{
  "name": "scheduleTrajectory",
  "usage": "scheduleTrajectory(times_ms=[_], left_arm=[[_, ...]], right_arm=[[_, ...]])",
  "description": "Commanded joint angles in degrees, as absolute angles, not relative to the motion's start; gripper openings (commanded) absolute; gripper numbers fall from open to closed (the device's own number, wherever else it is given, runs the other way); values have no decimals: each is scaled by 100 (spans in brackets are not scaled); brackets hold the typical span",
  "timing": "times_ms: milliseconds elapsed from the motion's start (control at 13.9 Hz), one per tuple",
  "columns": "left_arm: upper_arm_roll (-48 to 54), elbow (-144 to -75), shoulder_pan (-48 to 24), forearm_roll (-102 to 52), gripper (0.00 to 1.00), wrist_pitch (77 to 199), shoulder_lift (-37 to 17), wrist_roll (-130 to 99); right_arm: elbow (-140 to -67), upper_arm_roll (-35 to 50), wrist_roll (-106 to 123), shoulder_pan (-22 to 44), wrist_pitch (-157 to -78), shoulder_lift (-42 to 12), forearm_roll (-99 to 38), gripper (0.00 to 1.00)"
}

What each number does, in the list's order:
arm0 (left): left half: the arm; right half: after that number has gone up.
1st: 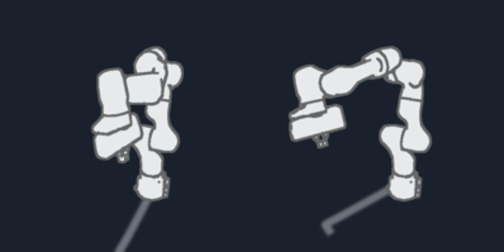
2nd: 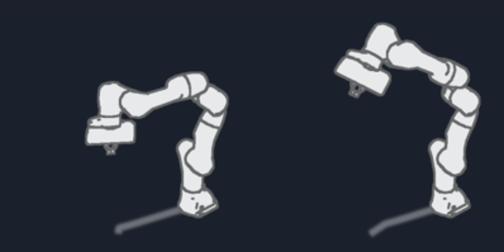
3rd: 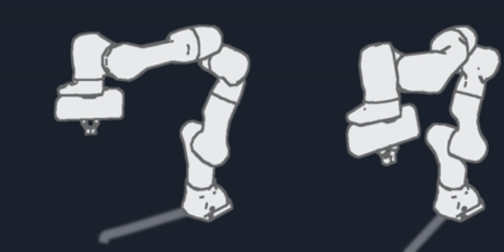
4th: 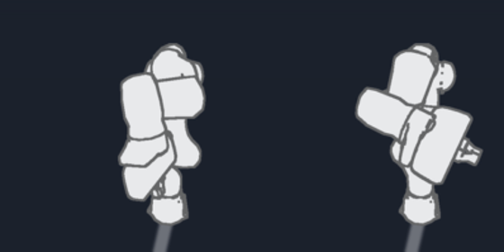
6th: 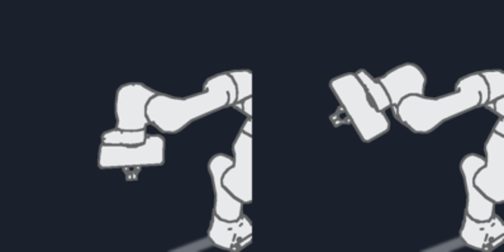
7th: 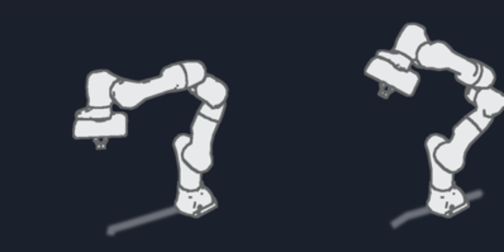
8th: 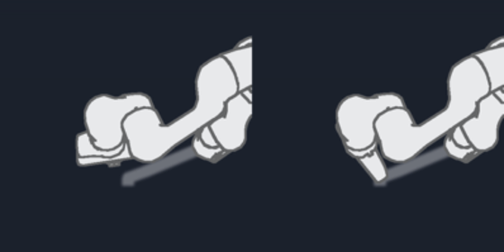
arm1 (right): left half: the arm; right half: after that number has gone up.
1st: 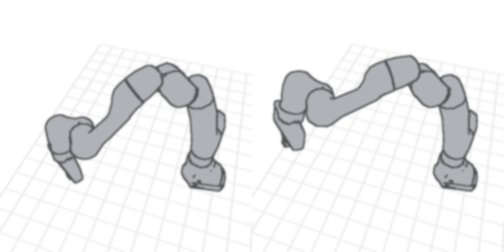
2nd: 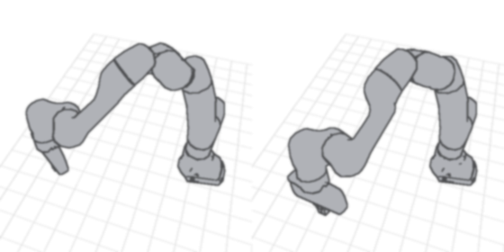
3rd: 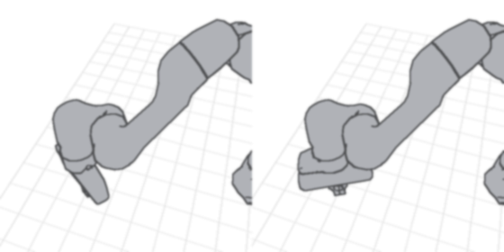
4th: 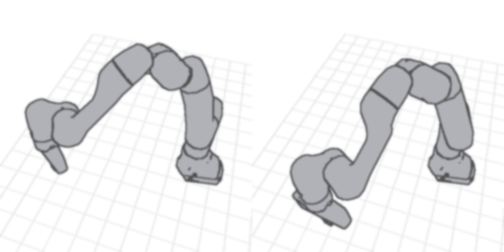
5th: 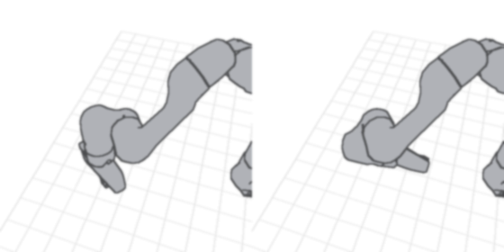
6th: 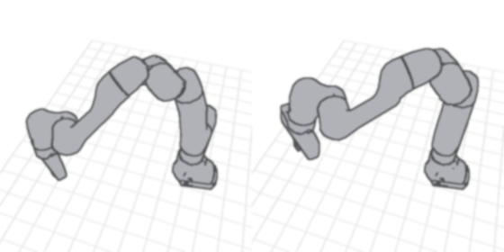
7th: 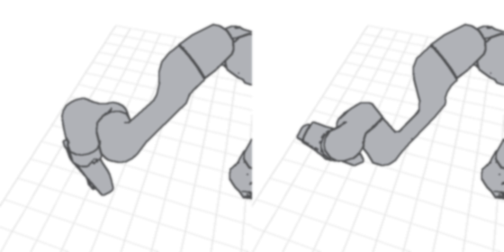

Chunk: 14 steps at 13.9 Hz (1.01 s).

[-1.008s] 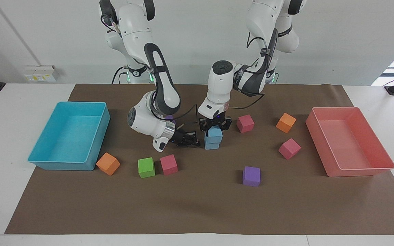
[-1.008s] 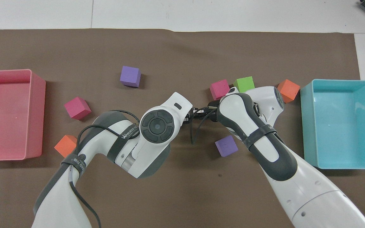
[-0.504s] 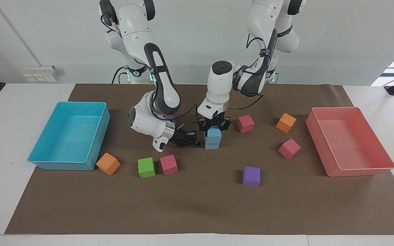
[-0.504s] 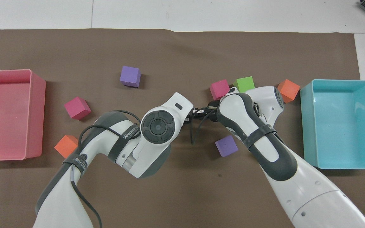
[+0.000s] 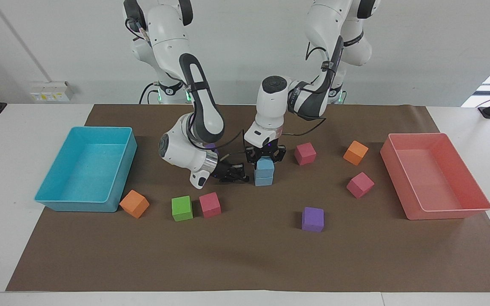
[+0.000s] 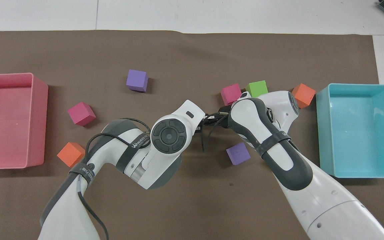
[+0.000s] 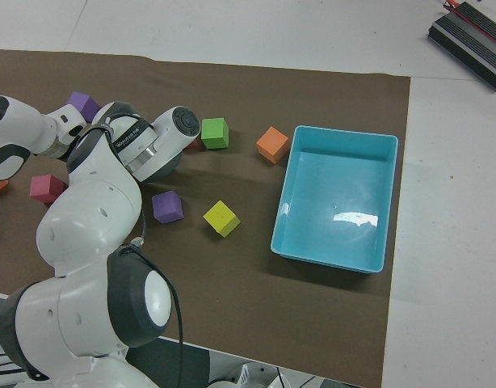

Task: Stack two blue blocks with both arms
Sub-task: 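Lower the held blue cube onto the center blue cube with the left gripper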

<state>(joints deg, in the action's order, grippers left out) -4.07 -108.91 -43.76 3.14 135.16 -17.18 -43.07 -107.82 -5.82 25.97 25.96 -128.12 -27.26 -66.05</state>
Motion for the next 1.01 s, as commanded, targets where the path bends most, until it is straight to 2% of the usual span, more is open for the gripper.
scheduleTrajectory(times_ms=[0, 936], left_arm=[[-510, -11030, -4509, 448, 26, 13579, -1644, -4430], [-554, -10960, -4553, 466, 26, 13386, -1591, -4649]], right_arm=[[-10916, -545, 2514, 2610, -12946, -2602, -6750, 0], [-10916, -545, 2514, 2610, -12955, -2602, -6750, 0]])
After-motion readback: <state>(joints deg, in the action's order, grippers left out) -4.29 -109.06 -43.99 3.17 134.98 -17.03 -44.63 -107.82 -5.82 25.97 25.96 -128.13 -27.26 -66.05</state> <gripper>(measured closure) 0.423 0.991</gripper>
